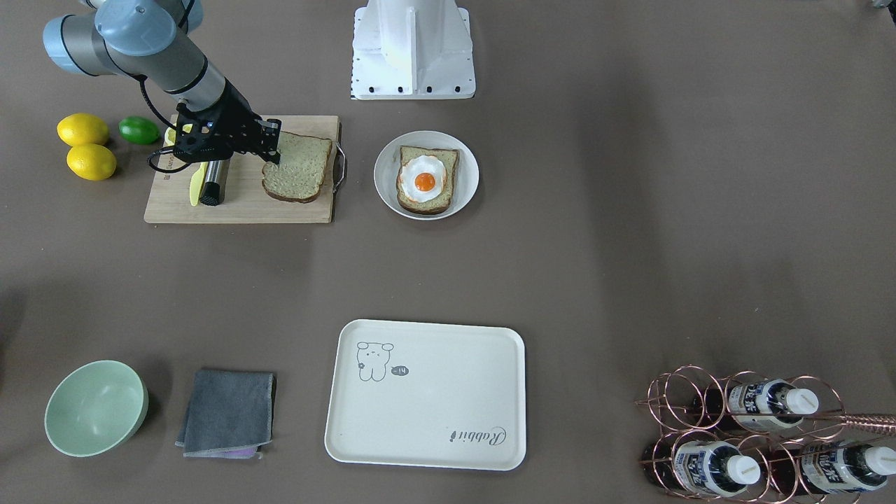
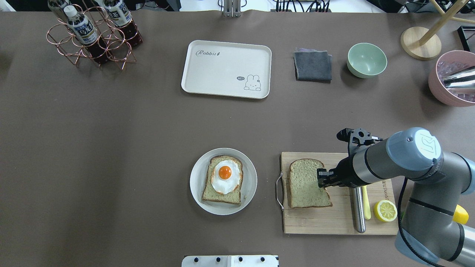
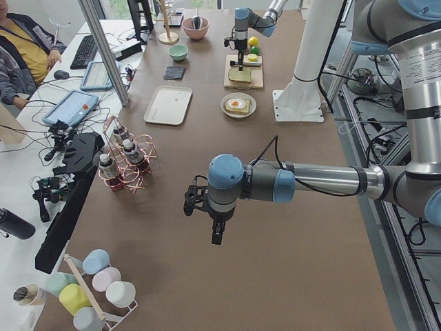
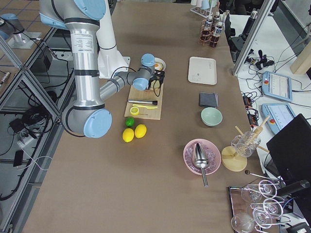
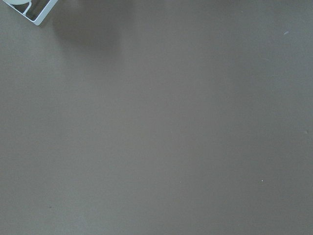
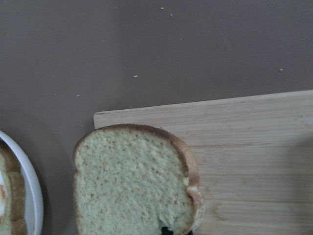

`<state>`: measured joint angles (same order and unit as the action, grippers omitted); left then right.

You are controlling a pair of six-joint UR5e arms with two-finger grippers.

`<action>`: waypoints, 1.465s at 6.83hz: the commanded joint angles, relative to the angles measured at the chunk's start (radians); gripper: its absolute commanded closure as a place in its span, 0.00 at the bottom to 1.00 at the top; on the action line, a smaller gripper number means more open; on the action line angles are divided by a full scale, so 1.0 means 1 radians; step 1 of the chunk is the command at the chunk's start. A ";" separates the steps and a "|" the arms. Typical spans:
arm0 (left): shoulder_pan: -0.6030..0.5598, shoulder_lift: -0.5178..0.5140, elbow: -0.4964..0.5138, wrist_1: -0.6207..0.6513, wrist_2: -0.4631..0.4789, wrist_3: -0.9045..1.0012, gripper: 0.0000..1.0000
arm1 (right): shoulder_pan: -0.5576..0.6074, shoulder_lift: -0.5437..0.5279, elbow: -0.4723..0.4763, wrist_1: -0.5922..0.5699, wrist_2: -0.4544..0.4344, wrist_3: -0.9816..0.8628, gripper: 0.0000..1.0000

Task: Make sandwich and place on tray
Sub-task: 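Carry the bread slice with the right gripper onto the egg toast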

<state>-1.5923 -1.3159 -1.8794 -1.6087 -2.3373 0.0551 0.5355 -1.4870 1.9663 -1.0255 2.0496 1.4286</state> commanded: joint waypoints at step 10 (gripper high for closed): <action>-0.002 -0.011 -0.007 0.001 0.004 -0.003 0.03 | -0.124 0.421 -0.299 0.065 -0.026 0.050 1.00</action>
<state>-1.5937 -1.3264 -1.8857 -1.6076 -2.3338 0.0522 0.4128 -1.0737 1.6855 -0.9614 2.0250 1.4832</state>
